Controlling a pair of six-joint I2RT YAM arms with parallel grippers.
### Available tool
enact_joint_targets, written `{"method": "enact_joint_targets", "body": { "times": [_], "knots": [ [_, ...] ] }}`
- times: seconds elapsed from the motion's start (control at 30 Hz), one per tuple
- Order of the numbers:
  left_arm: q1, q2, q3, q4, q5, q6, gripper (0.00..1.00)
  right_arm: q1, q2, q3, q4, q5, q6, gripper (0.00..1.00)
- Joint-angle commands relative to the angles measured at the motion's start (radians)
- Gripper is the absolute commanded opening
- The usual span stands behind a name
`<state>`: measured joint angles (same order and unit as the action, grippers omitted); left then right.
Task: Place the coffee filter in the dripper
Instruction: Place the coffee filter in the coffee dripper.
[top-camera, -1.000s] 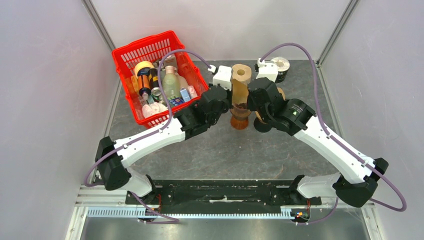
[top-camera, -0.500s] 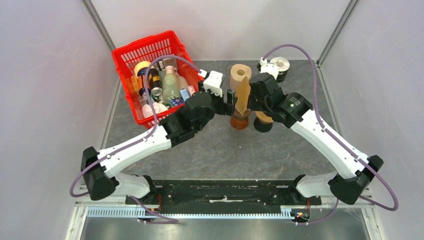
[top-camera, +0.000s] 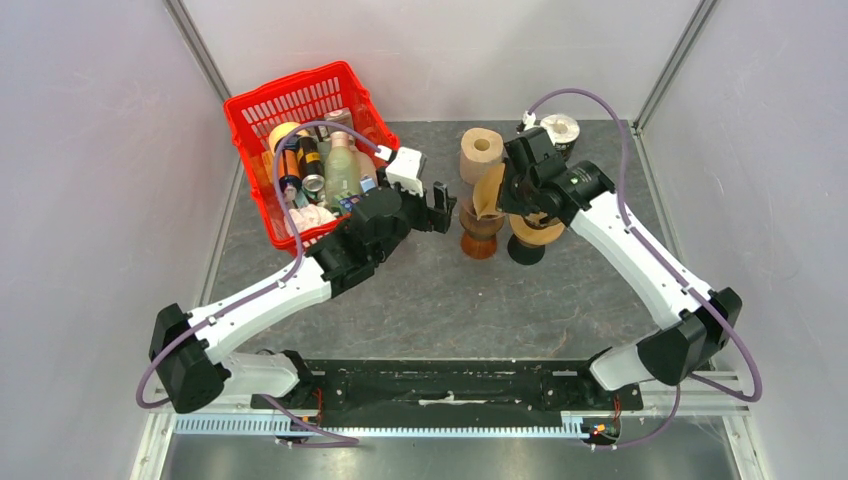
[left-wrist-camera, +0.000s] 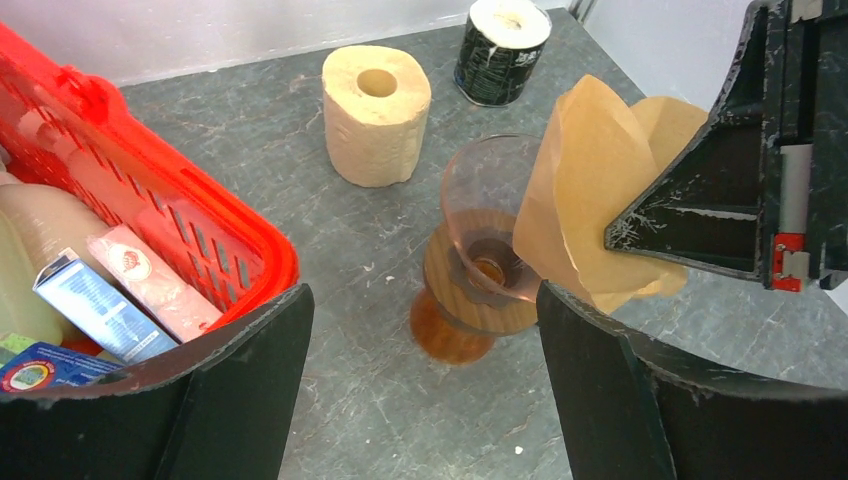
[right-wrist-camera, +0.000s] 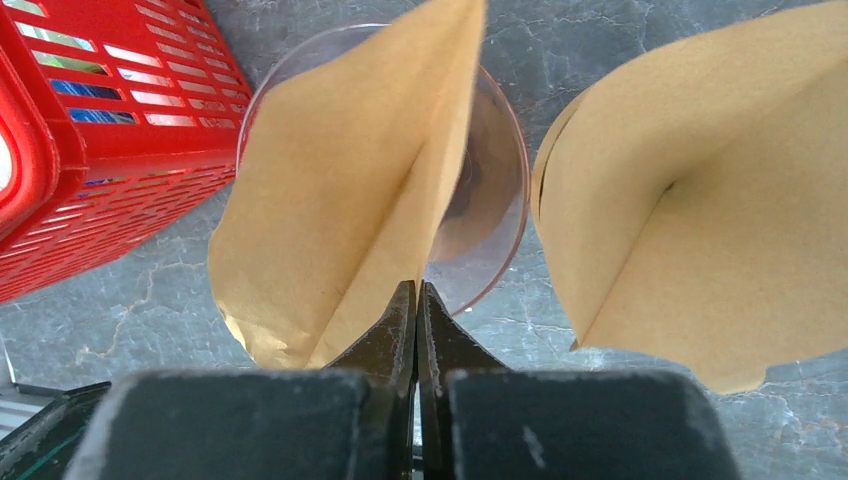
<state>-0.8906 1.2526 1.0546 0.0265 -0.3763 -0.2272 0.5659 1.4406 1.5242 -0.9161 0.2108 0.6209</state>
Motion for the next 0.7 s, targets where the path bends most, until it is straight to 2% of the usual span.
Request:
{"method": "enact_joint_targets", "body": {
  "times": [0.0, 0.67],
  "knots": [
    [0.033, -0.016, -0.022, 0.081, 0.057, -0.049, 0.89, -0.025, 0.050, 0.098, -0.060, -0.067, -0.007, 0.00],
    [0.107, 0.005, -0.053, 0.110, 0.124, -0.035, 0.90, -0.083, 0.225, 0.254, -0.154, -0.077, -0.099, 0.03]
  ]
}}
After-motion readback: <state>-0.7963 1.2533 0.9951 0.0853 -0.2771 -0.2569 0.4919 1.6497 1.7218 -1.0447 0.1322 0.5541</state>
